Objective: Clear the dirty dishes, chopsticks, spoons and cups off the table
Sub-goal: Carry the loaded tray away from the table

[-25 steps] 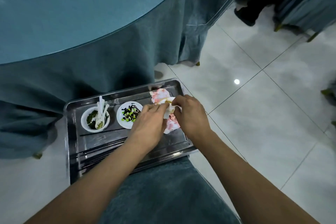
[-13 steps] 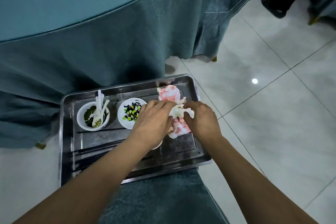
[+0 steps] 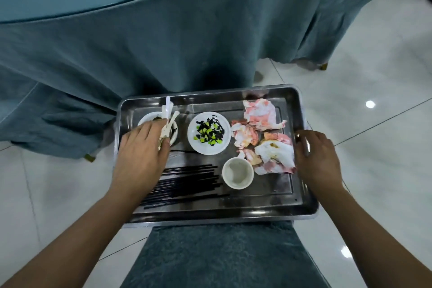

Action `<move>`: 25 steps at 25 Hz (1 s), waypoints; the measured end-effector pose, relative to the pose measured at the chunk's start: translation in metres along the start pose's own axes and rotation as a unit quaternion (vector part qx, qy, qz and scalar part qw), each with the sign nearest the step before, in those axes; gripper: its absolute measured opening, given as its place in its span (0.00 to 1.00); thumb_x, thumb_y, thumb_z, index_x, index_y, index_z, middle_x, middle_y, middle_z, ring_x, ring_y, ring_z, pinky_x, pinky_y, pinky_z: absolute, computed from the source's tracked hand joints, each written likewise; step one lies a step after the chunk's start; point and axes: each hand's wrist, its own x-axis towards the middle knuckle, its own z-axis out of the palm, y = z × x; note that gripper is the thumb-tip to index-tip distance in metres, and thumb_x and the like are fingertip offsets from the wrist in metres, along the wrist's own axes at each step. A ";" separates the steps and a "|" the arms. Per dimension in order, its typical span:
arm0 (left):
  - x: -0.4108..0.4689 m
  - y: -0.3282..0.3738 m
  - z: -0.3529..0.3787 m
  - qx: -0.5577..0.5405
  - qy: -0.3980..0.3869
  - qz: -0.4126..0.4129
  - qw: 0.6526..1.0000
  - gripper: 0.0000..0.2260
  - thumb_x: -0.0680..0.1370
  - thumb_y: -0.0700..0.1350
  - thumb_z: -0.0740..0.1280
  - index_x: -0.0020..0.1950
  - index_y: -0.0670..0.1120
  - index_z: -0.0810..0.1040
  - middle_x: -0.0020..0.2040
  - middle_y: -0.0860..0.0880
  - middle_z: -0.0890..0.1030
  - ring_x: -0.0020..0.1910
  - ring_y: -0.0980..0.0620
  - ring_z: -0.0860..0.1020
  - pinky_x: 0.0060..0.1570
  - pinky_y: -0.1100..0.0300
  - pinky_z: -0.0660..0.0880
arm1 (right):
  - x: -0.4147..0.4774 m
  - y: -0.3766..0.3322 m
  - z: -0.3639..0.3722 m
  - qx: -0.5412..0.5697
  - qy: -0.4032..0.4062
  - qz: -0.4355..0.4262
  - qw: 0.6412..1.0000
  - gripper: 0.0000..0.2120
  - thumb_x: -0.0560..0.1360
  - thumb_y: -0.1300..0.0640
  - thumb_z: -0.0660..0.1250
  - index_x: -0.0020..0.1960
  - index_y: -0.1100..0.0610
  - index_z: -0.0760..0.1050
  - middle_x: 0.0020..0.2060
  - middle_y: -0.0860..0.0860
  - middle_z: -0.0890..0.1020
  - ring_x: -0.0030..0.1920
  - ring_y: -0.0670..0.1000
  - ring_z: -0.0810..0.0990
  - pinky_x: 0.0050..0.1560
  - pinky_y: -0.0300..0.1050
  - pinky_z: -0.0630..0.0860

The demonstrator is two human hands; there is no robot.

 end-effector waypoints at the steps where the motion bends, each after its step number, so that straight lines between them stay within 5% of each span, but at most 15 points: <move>1: -0.004 -0.011 0.006 -0.003 0.006 -0.023 1.000 0.17 0.84 0.47 0.61 0.73 0.46 0.70 0.65 0.45 0.79 0.64 0.43 0.76 0.64 0.45 0.70 | 0.001 0.002 0.005 -0.003 0.003 -0.008 1.000 0.13 0.81 0.59 0.62 0.64 0.58 0.77 0.59 0.59 0.80 0.56 0.61 0.76 0.55 0.53 0.72; 8: -0.016 -0.085 0.065 -0.013 0.002 -0.122 0.992 0.17 0.85 0.46 0.59 0.73 0.43 0.67 0.70 0.40 0.76 0.68 0.38 0.74 0.66 0.38 0.71 | 0.005 0.015 0.044 -0.043 0.016 -0.015 0.999 0.20 0.80 0.52 0.57 0.70 0.56 0.69 0.63 0.61 0.76 0.58 0.65 0.74 0.55 0.59 0.73; 15: -0.016 -0.122 0.107 0.001 -0.061 -0.227 0.972 0.27 0.84 0.55 0.60 0.81 0.51 0.58 0.82 0.39 0.54 0.78 0.32 0.56 0.72 0.31 0.59 | -0.001 0.028 0.066 -0.038 -0.011 0.073 0.997 0.27 0.81 0.49 0.61 0.78 0.48 0.59 0.74 0.65 0.63 0.67 0.72 0.69 0.64 0.69 0.69; 19: -0.016 -0.134 0.122 -0.027 -0.115 -0.273 0.955 0.31 0.82 0.58 0.61 0.82 0.59 0.51 0.83 0.38 0.45 0.78 0.28 0.52 0.70 0.28 0.61 | -0.001 0.035 0.076 -0.005 -0.056 0.099 0.994 0.27 0.81 0.44 0.59 0.79 0.42 0.57 0.74 0.63 0.63 0.67 0.70 0.69 0.66 0.67 0.71; 25: -0.014 -0.143 0.129 -0.095 -0.103 -0.277 0.951 0.31 0.82 0.56 0.64 0.81 0.61 0.55 0.79 0.36 0.53 0.72 0.25 0.62 0.70 0.31 0.64 | 0.002 0.035 0.087 0.031 -0.036 0.121 0.991 0.28 0.80 0.45 0.62 0.78 0.40 0.58 0.65 0.62 0.67 0.63 0.68 0.71 0.65 0.63 0.72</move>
